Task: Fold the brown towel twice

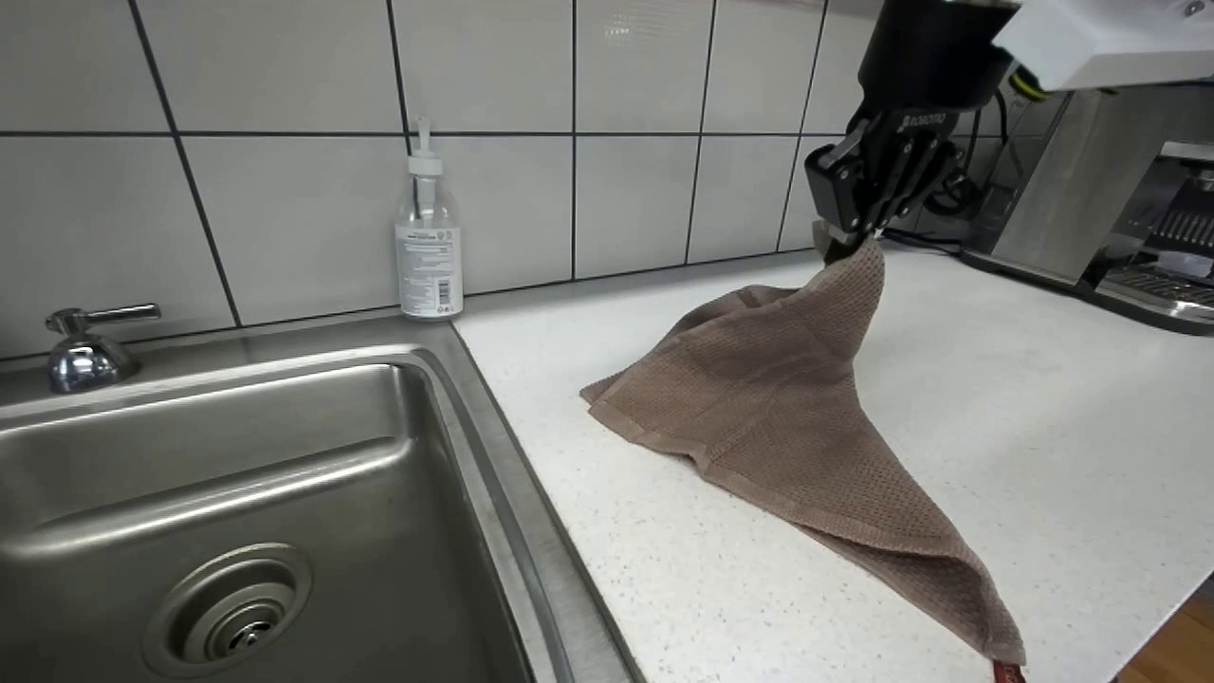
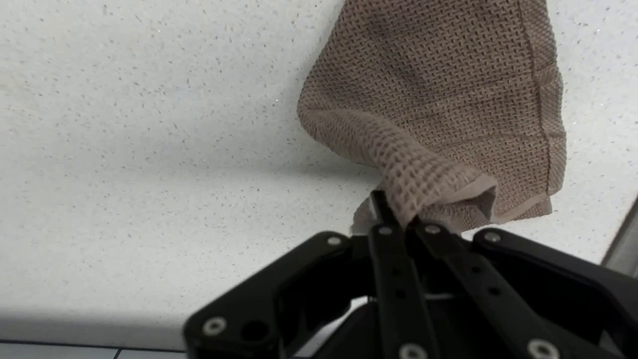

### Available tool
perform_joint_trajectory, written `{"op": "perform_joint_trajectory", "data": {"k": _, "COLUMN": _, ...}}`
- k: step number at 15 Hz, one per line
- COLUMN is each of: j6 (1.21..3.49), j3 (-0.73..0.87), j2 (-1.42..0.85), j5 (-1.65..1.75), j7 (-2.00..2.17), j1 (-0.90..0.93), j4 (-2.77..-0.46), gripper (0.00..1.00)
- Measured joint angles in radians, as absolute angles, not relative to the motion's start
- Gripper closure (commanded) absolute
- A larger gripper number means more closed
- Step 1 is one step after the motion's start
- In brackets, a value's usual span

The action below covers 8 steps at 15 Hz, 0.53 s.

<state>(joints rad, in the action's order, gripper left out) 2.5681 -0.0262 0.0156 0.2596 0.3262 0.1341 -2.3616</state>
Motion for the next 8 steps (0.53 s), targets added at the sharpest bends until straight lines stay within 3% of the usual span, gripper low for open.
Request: {"op": "perform_joint_trajectory", "data": {"k": 8, "j6": 2.568, "j3": -0.068, "j2": 0.074, "j5": 0.292, "j7": 0.387, "j1": 0.134, "j4": -2.439, "gripper": 0.99}}
